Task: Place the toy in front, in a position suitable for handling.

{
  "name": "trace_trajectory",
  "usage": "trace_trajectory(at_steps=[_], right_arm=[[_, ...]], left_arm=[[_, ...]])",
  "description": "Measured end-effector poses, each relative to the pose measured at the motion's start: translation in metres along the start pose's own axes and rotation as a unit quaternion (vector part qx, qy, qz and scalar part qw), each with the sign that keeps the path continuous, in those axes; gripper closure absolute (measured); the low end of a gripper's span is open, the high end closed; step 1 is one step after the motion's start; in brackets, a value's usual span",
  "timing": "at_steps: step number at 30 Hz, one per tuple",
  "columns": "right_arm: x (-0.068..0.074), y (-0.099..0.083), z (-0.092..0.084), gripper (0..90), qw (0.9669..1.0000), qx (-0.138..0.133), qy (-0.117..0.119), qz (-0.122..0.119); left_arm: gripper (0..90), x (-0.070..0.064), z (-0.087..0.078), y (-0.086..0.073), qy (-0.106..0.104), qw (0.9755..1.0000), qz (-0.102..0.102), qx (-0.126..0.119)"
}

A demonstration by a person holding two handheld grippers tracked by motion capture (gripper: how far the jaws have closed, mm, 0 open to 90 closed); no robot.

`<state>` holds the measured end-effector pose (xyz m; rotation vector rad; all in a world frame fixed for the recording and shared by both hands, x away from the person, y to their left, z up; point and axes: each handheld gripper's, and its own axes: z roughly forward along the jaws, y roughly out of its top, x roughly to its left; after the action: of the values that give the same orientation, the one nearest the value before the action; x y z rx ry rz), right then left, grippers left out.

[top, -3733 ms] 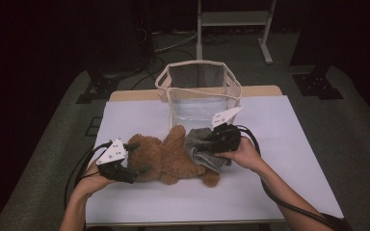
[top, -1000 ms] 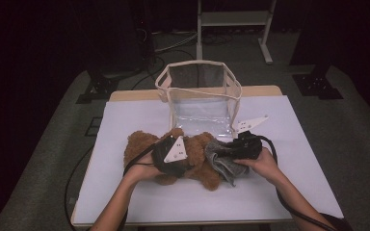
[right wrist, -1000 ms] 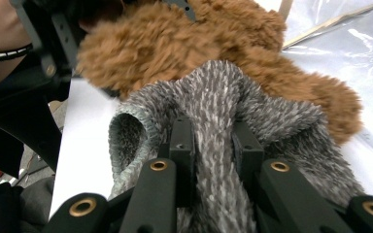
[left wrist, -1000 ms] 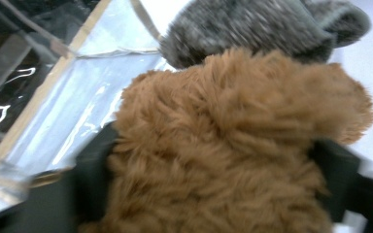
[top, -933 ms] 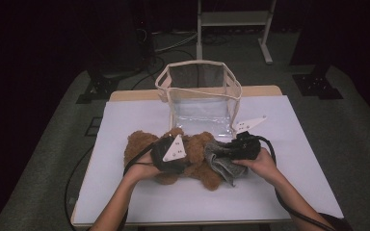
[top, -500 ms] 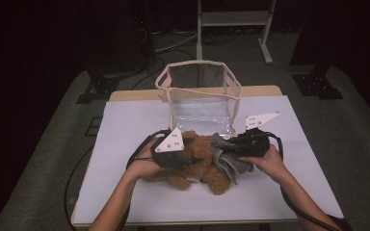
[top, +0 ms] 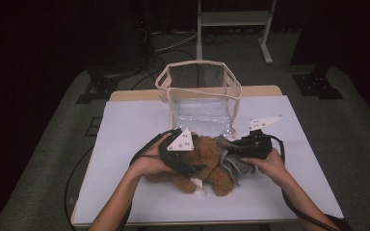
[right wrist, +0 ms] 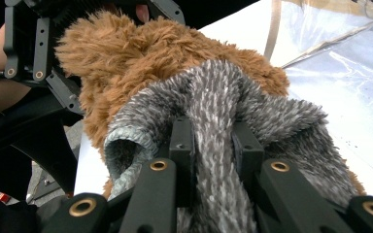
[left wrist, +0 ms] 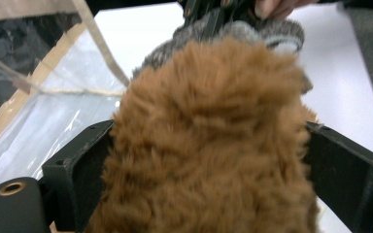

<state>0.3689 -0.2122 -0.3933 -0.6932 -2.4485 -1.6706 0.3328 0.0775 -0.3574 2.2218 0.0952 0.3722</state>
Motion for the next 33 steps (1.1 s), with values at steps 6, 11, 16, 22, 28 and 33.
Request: trace_trajectory(at_steps=[6,11,16,22,28,33], right_arm=[[0.002,-0.002,0.003,74.8,1.0000,0.000,0.002,0.002],[0.005,0.000,-0.007,74.9,1.0000,-0.006,-0.003,0.001],[0.017,0.014,-0.028,74.9,0.9995,-0.015,-0.016,-0.023],[0.027,0.022,-0.056,74.9,0.9980,-0.023,-0.040,-0.042],[0.005,-0.008,-0.056,74.9,0.9986,-0.016,-0.051,-0.001],[-0.002,-0.038,-0.054,74.9,0.9982,0.015,-0.052,0.025]], left_arm=[[10.0,-0.009,0.013,0.005,0.007,0.9988,0.044,0.022],[36.1,-0.010,0.010,0.020,0.010,0.9992,0.037,0.005],[37.0,-0.009,0.010,0.035,-0.004,0.9996,0.016,-0.021],[37.0,-0.007,0.021,0.052,-0.020,0.9992,-0.002,-0.033],[37.0,-0.005,0.044,0.050,-0.029,0.9995,0.001,-0.009],[36.6,-0.002,0.045,0.051,-0.031,0.9995,-0.005,-0.007]])
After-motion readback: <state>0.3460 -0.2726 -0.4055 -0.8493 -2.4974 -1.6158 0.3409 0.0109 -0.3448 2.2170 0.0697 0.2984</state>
